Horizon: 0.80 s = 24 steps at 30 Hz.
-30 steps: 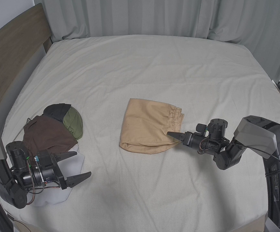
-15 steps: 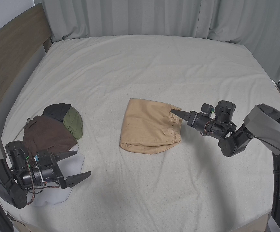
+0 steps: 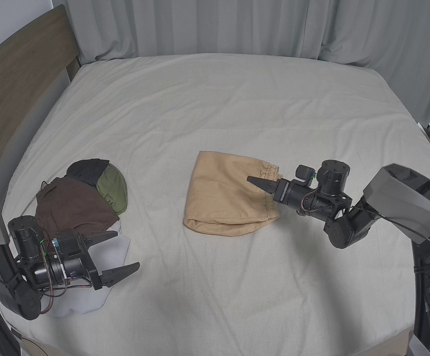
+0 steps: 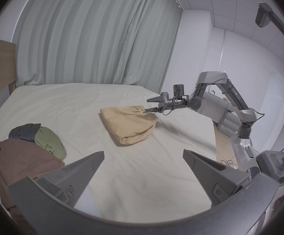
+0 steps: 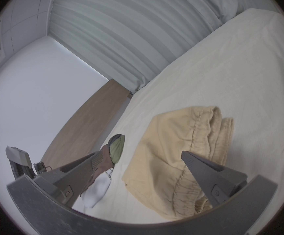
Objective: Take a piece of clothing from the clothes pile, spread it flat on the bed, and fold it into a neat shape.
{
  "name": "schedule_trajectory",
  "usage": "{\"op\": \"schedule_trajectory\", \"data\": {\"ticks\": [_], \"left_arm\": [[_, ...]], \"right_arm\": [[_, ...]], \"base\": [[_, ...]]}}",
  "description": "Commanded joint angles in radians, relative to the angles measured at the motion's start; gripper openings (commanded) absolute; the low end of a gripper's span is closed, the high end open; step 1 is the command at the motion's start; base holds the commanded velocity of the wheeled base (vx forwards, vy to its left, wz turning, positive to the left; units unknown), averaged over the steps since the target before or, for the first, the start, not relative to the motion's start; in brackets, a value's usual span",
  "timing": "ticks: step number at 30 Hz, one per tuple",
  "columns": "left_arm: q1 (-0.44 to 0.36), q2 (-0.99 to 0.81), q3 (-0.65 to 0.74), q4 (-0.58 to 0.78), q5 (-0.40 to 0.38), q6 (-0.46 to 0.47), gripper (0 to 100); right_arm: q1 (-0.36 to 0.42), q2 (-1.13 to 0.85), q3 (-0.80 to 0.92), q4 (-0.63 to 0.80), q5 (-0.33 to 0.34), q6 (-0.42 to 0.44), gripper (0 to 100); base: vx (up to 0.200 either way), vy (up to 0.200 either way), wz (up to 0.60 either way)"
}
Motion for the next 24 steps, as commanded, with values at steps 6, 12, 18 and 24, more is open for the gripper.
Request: {"op": "schedule_trajectory", "data": {"ticks": [6,12,18,24], "left_arm": [[-0.001,-0.001,0.002,-0.001,0.000,0.000,100],[-0.001,-0.001,0.002,-0.001,0.000,0.000,100],[-0.006,-0.002,0.004,0.001,0.000,0.000,100],[-0.020,-0.041,0.014,0.001,0.000,0.000,100]], "right_arm": [[0.004,0.094,-0.001,-0.004,-0.024,-0.026,100],[0.002,0.120,-0.001,-0.007,-0.031,-0.045,100],[0.004,0.106,-0.001,-0.035,-0.042,-0.045,100],[0.001,-0.078,0.042,-0.051,-0.043,-0.048,100]], "base": [[0.000,0.000,0.00],[0.000,0.000,0.00],[0.000,0.000,0.00],[0.000,0.000,0.00]]}}
